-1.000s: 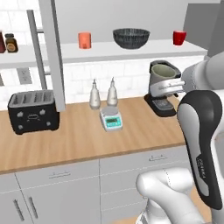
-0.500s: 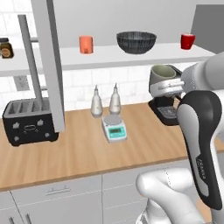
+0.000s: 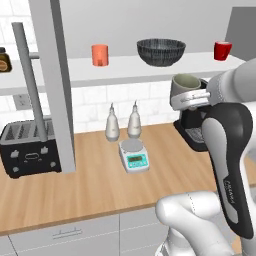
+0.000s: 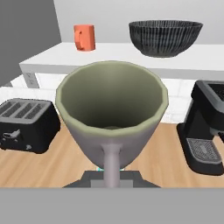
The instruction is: Gather all objects into one cabinet and sort the glasses and bowls to opposite sides.
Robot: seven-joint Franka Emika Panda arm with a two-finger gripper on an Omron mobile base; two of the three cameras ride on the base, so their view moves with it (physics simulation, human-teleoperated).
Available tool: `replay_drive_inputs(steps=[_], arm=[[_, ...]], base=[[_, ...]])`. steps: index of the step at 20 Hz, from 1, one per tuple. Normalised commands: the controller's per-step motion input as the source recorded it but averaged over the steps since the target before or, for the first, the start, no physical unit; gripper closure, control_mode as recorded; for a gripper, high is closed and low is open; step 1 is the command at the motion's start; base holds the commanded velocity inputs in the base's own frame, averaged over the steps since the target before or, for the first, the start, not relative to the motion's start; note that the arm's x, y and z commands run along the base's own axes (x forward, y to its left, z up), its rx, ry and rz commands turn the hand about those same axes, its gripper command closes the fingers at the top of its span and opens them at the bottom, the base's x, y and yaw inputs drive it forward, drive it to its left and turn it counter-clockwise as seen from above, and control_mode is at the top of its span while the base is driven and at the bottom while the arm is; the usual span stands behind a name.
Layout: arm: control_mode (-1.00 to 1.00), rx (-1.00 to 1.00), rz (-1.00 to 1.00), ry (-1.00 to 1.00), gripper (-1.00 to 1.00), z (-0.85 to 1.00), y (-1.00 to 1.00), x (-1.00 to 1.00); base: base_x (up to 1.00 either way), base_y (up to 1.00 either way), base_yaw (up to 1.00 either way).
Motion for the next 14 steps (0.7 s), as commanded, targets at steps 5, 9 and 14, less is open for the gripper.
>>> replay_drive_inputs(steps=[5,9,14], arm=[[-1.0,0.0,0.0,0.0,1.0,0.0,-0.01,0.0],[-1.0,0.0,-0.21,0.01,1.0,0.0,-0.44,0.0],[-1.0,0.0,-0.21,0.02,1.0,0.0,-0.79,0.09]], base=[[0.05,0.0,0.0],[0.0,0.0,0.0],[0.0,0.0,0.0]])
